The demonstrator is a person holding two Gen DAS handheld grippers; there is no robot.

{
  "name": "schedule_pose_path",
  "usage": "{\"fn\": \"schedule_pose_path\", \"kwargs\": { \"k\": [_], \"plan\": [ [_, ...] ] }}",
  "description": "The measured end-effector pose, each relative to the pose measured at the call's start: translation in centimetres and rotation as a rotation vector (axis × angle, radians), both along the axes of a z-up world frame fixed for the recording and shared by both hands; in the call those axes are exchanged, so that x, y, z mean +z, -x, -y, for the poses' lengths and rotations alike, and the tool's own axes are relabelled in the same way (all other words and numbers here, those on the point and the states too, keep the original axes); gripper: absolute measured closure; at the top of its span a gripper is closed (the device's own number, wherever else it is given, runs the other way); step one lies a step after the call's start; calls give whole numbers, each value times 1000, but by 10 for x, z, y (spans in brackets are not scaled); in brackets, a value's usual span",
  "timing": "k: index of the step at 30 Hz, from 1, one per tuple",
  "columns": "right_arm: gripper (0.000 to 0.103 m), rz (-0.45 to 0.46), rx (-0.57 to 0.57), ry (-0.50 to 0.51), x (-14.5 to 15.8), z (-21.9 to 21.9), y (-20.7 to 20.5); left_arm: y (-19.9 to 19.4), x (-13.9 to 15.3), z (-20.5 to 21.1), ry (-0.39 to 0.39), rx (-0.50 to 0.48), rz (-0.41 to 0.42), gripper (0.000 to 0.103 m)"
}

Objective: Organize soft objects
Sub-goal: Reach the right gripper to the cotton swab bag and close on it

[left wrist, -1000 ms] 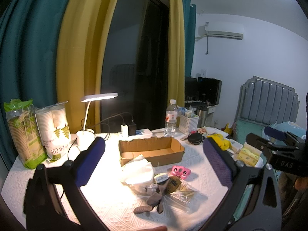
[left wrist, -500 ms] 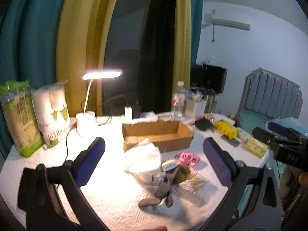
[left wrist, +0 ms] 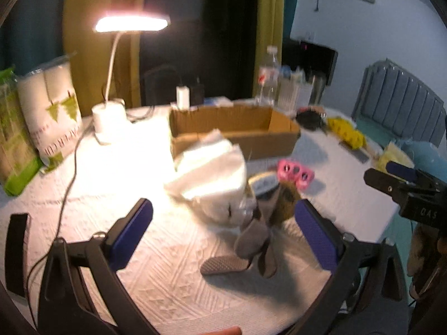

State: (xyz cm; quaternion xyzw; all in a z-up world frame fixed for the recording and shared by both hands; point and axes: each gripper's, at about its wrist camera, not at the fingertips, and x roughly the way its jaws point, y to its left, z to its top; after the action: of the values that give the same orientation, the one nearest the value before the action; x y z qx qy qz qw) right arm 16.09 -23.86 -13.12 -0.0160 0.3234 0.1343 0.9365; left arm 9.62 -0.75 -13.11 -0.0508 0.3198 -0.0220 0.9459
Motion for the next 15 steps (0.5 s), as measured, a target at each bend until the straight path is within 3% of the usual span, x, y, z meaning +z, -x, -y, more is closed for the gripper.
{"fn": "schedule_pose_path", "kwargs": {
  "k": [13,14,15],
  "plan": [
    [9,-183,171,-25,-70,-20,-29,-44,-65,20,10,-83,-204,2],
    [9,-192,181,-23,-74,-22,-31,-45,-67,21,11,-92,-211,3],
    [9,-204,193,-21,-78,-24,-33,-48,-70,22,15,-108,-224,12]
  ]
}}
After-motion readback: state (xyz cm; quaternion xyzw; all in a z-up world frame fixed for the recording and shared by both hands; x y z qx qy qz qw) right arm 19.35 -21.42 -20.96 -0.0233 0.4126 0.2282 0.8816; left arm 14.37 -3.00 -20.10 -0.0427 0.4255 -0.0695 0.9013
